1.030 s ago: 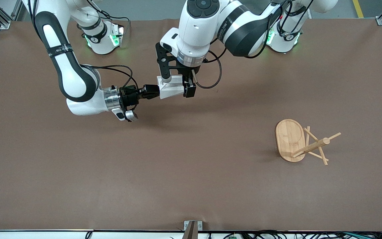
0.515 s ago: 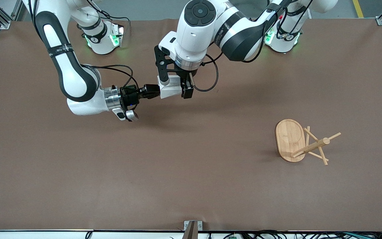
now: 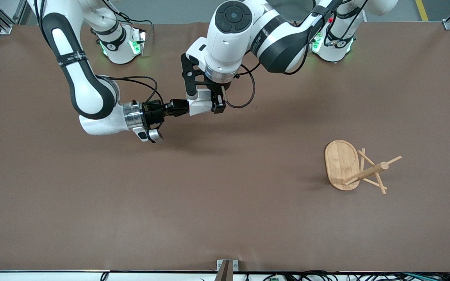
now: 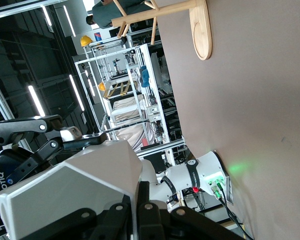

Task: Hang cup on rack
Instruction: 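Grasp the cup's rim end with the left gripper, then open the right gripper and pull it back from the cup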

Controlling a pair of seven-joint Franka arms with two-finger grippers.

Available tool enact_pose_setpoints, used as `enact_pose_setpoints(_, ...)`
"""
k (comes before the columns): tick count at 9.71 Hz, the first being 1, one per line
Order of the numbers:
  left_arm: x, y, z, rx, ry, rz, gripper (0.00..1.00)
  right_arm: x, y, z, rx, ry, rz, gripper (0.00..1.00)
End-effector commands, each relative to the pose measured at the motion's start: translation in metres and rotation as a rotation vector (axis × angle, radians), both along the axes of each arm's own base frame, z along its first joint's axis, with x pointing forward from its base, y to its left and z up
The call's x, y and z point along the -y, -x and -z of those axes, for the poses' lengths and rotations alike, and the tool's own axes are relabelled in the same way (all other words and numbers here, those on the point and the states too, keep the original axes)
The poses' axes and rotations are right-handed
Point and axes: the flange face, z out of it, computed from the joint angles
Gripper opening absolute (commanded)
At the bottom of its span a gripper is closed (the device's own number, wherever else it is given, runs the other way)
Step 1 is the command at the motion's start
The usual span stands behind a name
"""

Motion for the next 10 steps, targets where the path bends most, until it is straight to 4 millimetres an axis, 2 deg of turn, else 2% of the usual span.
enact_pose_setpoints(1, -0.001, -0.007, 0.015, -0.008, -0.011, 0.005, 0.07, -0.003, 0.01, -0.01, 0.004, -0.028, 0.007, 0.01)
enact_pose_setpoints(2, -0.001, -0.007, 0.013, -0.007, -0.011, 0.0, 0.07, -0.002, 0.01, -0.01, -0.003, -0.026, 0.007, 0.07)
enact_pose_setpoints(3, -0.003, -0.008, 0.014, -0.012, -0.014, -0.007, 0.05, -0.001, 0.01, -0.01, -0.005, -0.026, 0.007, 0.68)
enact_pose_setpoints(4, -0.005, -0.009, 0.012, -0.012, -0.014, -0.023, 0.04, -0.001, 0.01, -0.011, -0.004, -0.027, 0.007, 1.0)
enact_pose_setpoints(7, -0.021, -0.023, 0.005, -0.018, -0.014, -0.093, 0.02, -0.001, 0.01, -0.011, -0.004, -0.027, 0.007, 1.0)
enact_pose_setpoints(9, -0.026, -0.023, 0.002, -0.048, -0.037, -0.203, 0.02, 0.0, 0.008, -0.012, -0.001, -0.029, 0.009, 1.0)
enact_pose_setpoints(10, -0.033, -0.028, -0.002, -0.047, -0.045, -0.253, 0.02, 0.004, 0.006, -0.02, 0.004, -0.032, 0.016, 1.0)
